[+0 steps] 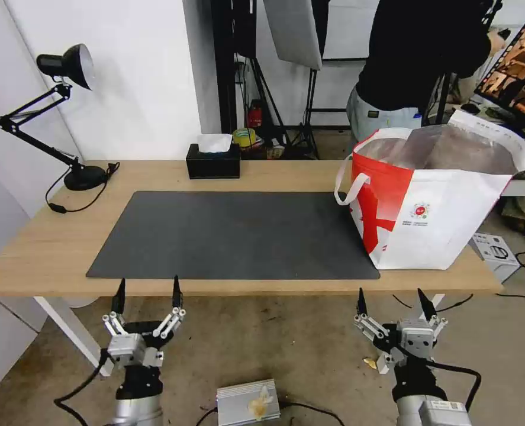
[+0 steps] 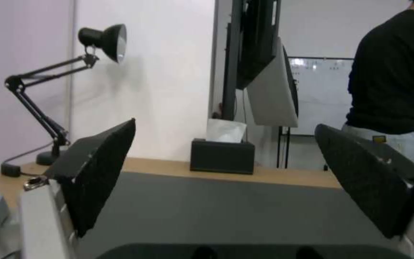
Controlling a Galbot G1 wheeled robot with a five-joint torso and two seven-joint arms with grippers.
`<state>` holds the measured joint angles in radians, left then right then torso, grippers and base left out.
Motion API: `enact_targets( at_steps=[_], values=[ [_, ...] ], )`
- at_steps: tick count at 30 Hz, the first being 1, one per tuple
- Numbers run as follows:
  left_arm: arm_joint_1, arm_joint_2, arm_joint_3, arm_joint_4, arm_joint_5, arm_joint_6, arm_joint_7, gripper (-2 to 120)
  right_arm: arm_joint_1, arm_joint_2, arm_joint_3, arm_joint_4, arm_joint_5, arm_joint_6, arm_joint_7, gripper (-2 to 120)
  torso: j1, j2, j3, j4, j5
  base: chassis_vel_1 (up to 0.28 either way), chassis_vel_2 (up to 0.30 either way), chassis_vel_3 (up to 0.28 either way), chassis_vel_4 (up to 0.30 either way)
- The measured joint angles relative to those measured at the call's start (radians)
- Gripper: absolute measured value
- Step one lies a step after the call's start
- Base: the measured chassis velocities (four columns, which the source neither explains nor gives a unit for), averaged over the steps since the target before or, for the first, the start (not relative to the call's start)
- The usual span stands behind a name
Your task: Pick up the trash from the table and place it into the takeout bag.
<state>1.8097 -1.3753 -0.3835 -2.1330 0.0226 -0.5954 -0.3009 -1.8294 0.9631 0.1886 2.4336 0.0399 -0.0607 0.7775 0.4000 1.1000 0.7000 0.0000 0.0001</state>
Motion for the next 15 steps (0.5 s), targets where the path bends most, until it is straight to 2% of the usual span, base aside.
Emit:
enact_targets(
  at_steps=[15],
  values=[
    [0.028, -0.008, 0.014, 0.027, 0.01, -0.024, -0.019, 100, 0.0, 0.0, 0.0, 0.0, 0.0, 0.0, 0.0, 100, 0.0, 0.0, 0.0, 0.0, -0.0001, 0.0, 0.0, 0.0, 0.0]
  ],
)
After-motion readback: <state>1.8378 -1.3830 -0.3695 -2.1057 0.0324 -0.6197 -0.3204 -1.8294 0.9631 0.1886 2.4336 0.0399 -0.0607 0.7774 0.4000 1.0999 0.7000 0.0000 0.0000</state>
